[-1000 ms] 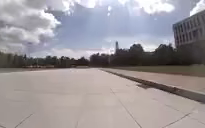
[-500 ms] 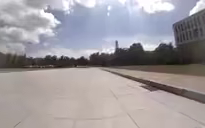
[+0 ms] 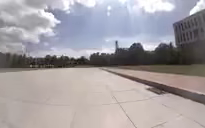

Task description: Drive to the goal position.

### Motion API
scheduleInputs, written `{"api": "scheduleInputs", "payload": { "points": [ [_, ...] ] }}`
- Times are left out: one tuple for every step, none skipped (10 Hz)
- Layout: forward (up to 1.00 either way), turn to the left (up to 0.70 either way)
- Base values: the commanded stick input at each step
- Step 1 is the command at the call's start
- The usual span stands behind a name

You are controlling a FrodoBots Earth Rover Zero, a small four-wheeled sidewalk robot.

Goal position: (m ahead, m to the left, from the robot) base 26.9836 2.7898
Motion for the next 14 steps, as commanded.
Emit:
{"api": "scheduleInputs", "payload": {
  "points": [
    [0.7,0.0],
    [0.7,0.0],
    [0.7,0.0],
    [0.7,0.0],
    [0.7,0.0],
    [0.7,0.0],
    [0.7,0.03],
    [0.7,0.08],
    [0.7,0.0],
    [0.7,0.0],
    [0.7,0.0],
    [0.7,0.0],
    [0.7,0.0],
    [0.7,0.0]
  ]
}}
